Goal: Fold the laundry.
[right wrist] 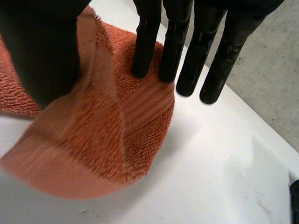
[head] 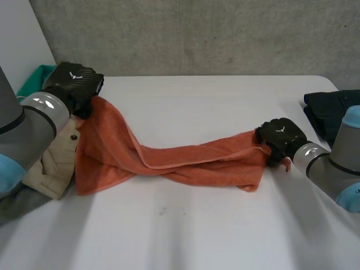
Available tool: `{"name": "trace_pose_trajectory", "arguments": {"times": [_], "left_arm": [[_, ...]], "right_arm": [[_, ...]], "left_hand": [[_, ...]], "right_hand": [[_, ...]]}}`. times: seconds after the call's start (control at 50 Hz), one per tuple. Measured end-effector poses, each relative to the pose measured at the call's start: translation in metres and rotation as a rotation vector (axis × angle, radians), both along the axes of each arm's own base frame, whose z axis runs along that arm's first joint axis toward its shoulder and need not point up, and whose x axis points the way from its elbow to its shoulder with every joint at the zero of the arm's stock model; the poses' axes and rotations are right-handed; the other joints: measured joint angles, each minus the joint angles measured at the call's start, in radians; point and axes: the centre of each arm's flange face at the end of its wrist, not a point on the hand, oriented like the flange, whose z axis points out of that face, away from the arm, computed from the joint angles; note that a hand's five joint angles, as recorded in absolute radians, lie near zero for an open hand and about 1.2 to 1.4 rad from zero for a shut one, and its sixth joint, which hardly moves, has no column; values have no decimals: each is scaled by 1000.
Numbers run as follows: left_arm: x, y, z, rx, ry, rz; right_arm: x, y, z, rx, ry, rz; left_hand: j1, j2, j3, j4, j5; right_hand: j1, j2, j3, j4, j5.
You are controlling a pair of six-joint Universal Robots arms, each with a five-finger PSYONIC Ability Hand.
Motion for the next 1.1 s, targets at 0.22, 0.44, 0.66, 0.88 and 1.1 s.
{"name": "trace_pose_trajectory", "arguments": {"times": [0.22, 0.44, 0.66, 0.88, 1.1], "left_arm": [[0, 2, 1, 0, 1, -1], [2, 7, 4, -2, 1, 1], [19, 43, 56, -96, 29, 17], [36, 66, 82, -114, 29, 46], [19, -2, -9, 102, -58, 51]], "right_arm": [[-1, -4, -4, 35, -1, -10], [-9, -8, 31, -7, -11, -62], [-56, 21, 163, -85, 133, -108], [-66, 89, 250, -237, 258, -86], [-30, 42, 164, -34, 384, -3]], "left_hand": [[0, 0, 0, 0, 0], [0, 0, 0, 0, 0], [0, 0, 3, 0, 0], [0, 0, 5, 0, 0], [0, 2, 5, 0, 0]], "right_hand": [[430, 468, 450, 451, 451], [461, 515, 525, 528, 512], [461, 515, 528, 537, 518], [461, 515, 528, 537, 518], [461, 515, 528, 537, 518]]}}
